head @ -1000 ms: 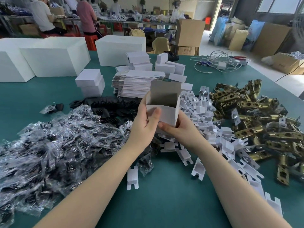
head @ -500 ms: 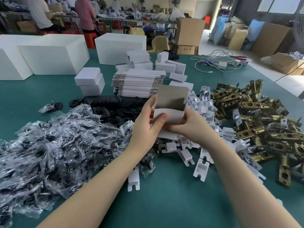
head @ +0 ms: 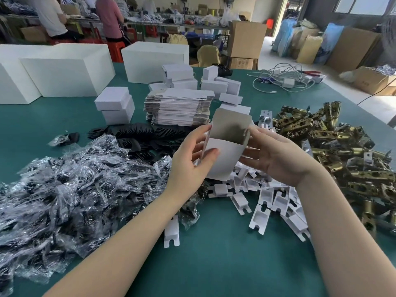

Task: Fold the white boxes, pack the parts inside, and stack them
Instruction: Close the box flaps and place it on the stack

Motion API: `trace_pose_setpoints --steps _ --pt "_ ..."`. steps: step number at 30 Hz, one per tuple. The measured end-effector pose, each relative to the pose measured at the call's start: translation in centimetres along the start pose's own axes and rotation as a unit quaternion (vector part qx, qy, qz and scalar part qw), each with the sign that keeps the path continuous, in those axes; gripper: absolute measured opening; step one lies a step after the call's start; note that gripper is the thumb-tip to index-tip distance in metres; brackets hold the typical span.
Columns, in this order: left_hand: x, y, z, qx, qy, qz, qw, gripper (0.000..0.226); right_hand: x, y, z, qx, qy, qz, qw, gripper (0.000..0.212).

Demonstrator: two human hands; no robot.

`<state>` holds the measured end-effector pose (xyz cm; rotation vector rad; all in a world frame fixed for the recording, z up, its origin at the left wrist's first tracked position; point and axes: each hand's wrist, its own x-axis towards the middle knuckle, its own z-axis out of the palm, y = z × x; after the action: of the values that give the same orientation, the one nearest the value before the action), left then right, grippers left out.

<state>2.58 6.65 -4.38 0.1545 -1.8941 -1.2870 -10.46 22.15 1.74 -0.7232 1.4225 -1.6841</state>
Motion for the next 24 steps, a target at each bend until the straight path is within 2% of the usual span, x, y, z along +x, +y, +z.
trace_pose_setpoints --steps 6,11,14,18,24 --pt "0.1 0.0 -0.2 0.004 -0.029 0.004 1.000 0.048 0.4 0.6 0.1 -0.020 0.005 0.005 1.000 0.032" --pt "0.5 0.3 -0.7 0.029 -0.049 0.033 0.998 0.032 1.0 1.1 0.8 -0.029 0.040 -0.048 0.998 0.008" --pt "0.8 0.5 -1.2 0.064 -0.083 0.041 0.994 0.024 1.3 1.0 1.0 -0.052 0.060 -0.094 0.992 0.025" --pt "1.3 1.2 -1.6 0.082 -0.100 0.036 0.991 0.018 1.4 0.9 1.6 -0.094 0.062 -0.111 0.987 0.040" --pt "1.7 2.5 -1.4 -0.030 -0.068 -0.046 0.996 0.012 1.6 1.1 2.0 -0.121 0.095 -0.162 0.975 0.042"
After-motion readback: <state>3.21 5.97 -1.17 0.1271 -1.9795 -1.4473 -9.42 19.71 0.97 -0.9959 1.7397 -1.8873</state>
